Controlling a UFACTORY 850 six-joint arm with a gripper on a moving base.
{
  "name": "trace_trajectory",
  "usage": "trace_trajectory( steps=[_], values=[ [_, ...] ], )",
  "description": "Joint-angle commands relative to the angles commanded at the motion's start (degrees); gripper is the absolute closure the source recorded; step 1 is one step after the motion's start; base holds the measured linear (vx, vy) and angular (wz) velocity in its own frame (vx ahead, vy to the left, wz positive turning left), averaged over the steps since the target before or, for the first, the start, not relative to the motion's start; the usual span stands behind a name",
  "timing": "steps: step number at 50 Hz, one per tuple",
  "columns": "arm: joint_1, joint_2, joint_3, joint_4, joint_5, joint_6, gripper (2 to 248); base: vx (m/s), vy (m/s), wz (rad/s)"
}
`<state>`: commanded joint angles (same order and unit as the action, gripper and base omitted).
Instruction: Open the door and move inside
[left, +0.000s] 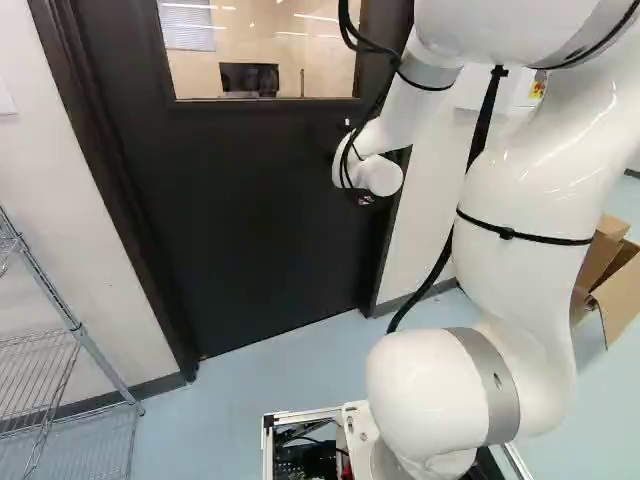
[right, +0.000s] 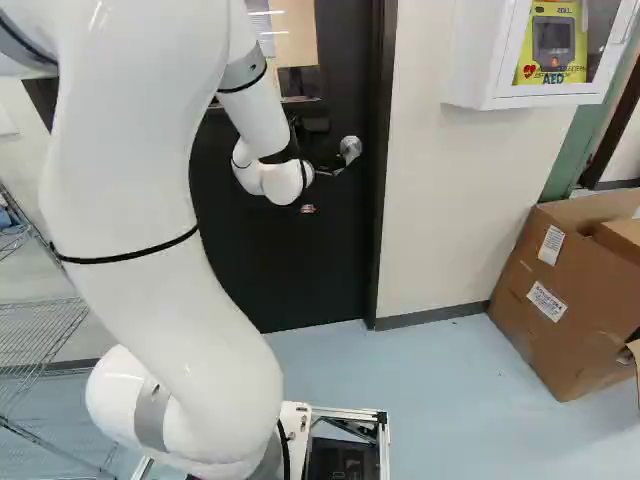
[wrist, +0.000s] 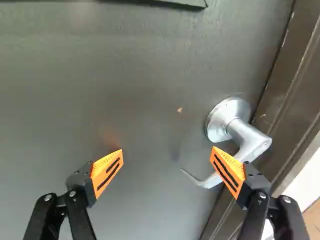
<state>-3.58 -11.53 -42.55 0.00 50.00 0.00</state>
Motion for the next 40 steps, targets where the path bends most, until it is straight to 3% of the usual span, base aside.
trace_trajectory(
  steps=[40],
  values=[
    [0.0, -4.1, 0.2, 0.2, 0.0, 0.0, 3, 0.0, 0.0, 0.0]
  ],
)
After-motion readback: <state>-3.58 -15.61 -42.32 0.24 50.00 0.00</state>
